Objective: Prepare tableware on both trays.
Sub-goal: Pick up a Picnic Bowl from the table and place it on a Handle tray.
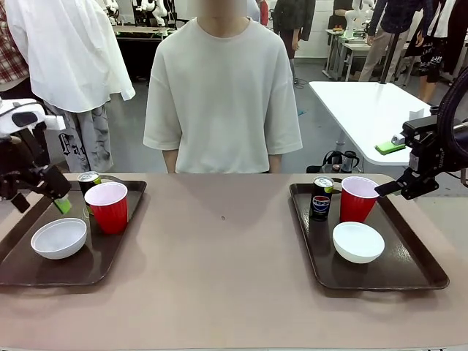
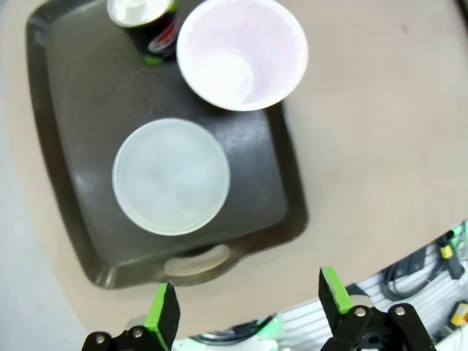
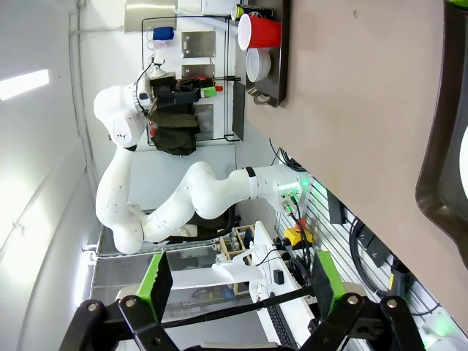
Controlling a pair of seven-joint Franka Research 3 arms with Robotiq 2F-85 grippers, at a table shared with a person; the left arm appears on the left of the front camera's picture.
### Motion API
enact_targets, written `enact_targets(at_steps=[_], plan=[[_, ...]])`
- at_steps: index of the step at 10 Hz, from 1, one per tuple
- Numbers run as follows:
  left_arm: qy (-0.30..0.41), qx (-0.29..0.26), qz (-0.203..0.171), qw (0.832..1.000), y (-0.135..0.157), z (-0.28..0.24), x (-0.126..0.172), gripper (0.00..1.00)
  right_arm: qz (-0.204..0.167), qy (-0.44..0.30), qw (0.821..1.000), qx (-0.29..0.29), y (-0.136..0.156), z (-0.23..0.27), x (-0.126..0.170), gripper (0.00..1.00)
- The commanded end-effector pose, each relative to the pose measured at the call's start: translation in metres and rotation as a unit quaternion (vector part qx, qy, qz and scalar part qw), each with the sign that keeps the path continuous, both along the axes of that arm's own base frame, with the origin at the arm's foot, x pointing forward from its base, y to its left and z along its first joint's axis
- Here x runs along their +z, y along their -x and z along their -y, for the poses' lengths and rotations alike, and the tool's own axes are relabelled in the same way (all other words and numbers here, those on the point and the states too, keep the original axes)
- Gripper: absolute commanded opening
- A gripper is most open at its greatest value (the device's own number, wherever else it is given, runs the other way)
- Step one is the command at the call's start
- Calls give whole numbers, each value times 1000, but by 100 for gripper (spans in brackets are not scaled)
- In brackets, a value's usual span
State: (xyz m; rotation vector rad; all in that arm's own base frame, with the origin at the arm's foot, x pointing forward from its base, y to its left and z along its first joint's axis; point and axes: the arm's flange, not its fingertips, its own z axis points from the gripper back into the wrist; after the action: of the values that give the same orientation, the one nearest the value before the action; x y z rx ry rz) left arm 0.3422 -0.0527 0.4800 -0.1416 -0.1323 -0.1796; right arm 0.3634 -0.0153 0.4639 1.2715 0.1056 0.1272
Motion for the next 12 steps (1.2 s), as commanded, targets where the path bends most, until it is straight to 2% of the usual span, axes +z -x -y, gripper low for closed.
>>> enact_targets(at_steps=[1,2,3,4,6,8,10,11,12], plan=[[85,-19,-5,996,13,9,29,100,6,3,1000,11,0,3,-1,100],[154,-28,-31,987,13,7,36,100,6,3,1000,11,0,3,-1,100],[245,-31,-46,968,15,3,44,100,6,3,1000,11,0,3,-1,100],[342,-41,-63,937,23,-4,50,100,6,3,1000,11,0,3,-1,100],[434,-42,-84,896,36,-25,52,100,6,3,1000,11,0,3,-1,100],[528,-30,-67,846,42,-48,39,100,6,3,1000,11,0,3,-1,100],[551,-20,-79,831,48,-60,26,100,6,3,1000,11,0,3,-1,100],[535,-23,-79,841,50,-65,26,100,6,3,1000,11,0,3,-1,100],[541,-19,-80,837,47,-62,34,100,6,3,1000,11,0,3,-1,100]])
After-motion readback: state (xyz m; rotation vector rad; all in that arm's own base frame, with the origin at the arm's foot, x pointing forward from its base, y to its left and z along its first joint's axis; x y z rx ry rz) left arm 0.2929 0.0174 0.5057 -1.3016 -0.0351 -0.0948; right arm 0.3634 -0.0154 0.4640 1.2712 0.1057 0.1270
